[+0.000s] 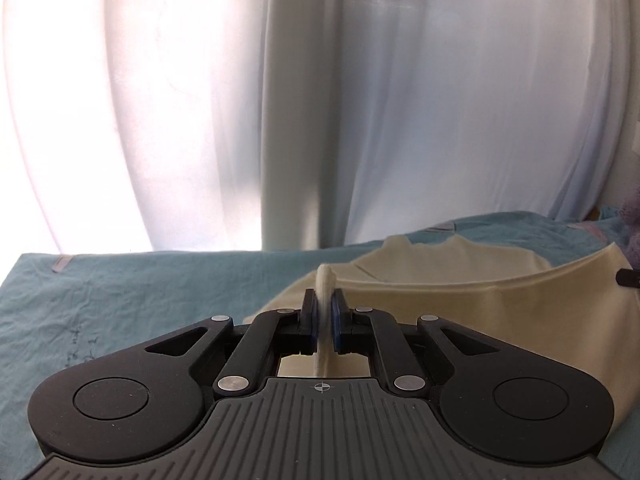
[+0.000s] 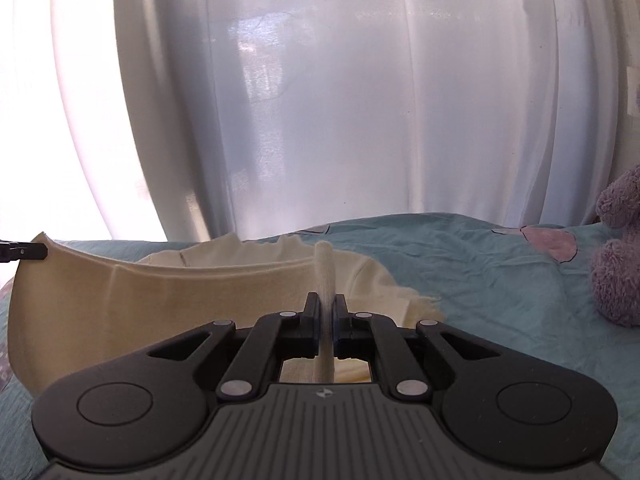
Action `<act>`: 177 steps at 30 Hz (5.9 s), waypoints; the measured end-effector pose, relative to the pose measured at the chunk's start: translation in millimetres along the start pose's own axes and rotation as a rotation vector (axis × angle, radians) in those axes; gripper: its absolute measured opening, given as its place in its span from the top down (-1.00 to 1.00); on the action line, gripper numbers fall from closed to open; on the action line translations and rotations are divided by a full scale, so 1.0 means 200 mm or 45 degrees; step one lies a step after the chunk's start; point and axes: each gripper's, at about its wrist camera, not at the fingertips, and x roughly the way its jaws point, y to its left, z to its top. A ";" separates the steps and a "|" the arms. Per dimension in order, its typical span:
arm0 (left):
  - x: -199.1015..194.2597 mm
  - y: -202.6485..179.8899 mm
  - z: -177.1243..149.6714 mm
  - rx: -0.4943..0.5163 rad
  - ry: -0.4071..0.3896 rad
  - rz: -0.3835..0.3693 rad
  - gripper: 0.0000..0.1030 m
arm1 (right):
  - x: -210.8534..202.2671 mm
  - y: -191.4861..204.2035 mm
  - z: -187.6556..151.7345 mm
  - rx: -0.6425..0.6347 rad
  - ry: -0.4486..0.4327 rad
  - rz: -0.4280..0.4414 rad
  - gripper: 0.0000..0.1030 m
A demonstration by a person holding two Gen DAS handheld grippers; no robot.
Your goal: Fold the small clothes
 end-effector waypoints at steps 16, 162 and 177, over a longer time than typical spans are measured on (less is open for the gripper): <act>0.43 -0.01 -0.14 0.044 0.295 -0.176 0.83 | 0.46 -0.01 -0.05 -0.109 0.309 -0.012 0.90; 0.36 -0.33 -0.15 -0.492 0.281 -0.640 0.30 | 0.07 0.32 -0.22 0.085 0.151 0.056 0.53; 0.33 -0.34 -0.32 -0.323 0.308 -0.310 0.01 | 0.36 0.58 -0.02 -0.030 0.167 0.257 0.48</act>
